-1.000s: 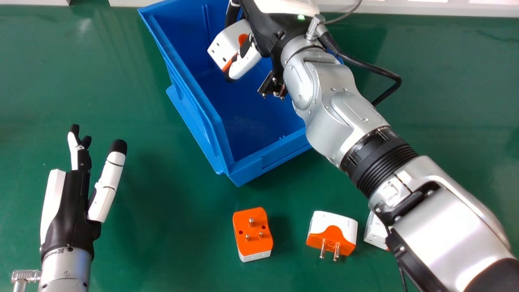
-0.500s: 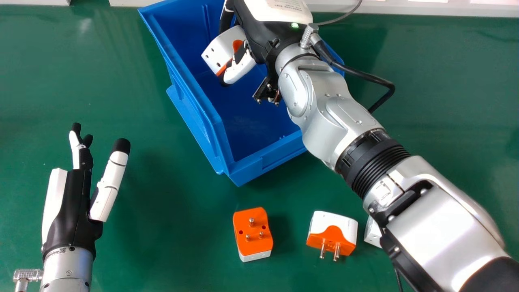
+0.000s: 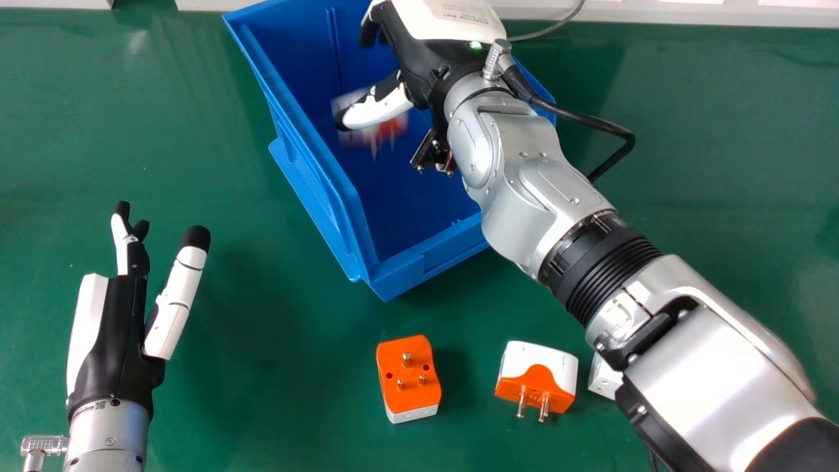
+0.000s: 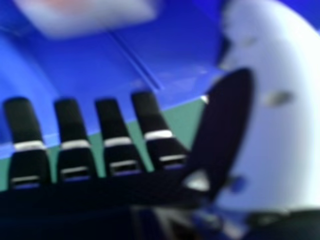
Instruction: Pick all objects and put in blue box
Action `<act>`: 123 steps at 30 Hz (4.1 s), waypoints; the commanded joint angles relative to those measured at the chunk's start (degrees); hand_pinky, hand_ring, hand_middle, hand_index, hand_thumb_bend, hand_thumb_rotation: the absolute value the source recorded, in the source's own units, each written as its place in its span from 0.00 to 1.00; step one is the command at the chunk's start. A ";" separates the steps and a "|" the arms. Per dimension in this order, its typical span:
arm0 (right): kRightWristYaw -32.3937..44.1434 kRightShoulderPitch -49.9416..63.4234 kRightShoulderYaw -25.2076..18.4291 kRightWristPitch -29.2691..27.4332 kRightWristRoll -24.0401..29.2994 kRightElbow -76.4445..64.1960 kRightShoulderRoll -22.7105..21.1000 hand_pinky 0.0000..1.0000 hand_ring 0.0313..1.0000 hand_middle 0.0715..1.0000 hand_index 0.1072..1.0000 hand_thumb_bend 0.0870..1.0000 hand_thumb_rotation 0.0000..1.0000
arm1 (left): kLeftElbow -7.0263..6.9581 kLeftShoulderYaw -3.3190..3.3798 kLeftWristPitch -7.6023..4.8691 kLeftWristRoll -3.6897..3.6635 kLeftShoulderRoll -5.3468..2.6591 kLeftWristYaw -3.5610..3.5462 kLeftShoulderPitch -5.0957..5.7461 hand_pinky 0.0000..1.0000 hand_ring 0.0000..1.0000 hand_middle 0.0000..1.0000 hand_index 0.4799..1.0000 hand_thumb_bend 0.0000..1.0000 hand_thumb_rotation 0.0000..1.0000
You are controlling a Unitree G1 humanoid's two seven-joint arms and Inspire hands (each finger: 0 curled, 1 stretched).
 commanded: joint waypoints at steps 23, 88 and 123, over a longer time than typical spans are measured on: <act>5.41 26.99 -1.62 10.79 -6.29 -54.16 -10.27 1.00 1.00 1.00 1.00 0.30 0.38 | 2.52 1.06 -2.89 -1.11 1.06 -0.18 -1.73 1.00 1.00 1.00 1.00 0.68 1.00; 21.75 81.39 -23.54 -9.70 -12.35 -74.12 -35.69 1.00 1.00 1.00 0.99 0.36 0.65 | -0.18 3.75 1.91 -3.77 1.73 -2.43 -2.52 1.00 1.00 1.00 1.00 0.73 1.00; 33.20 68.64 -16.77 -7.99 -14.94 -63.89 -38.86 0.91 0.95 0.97 0.93 0.29 0.48 | -1.87 5.00 2.73 -4.41 2.35 -3.41 -2.53 1.00 1.00 1.00 1.00 0.68 1.00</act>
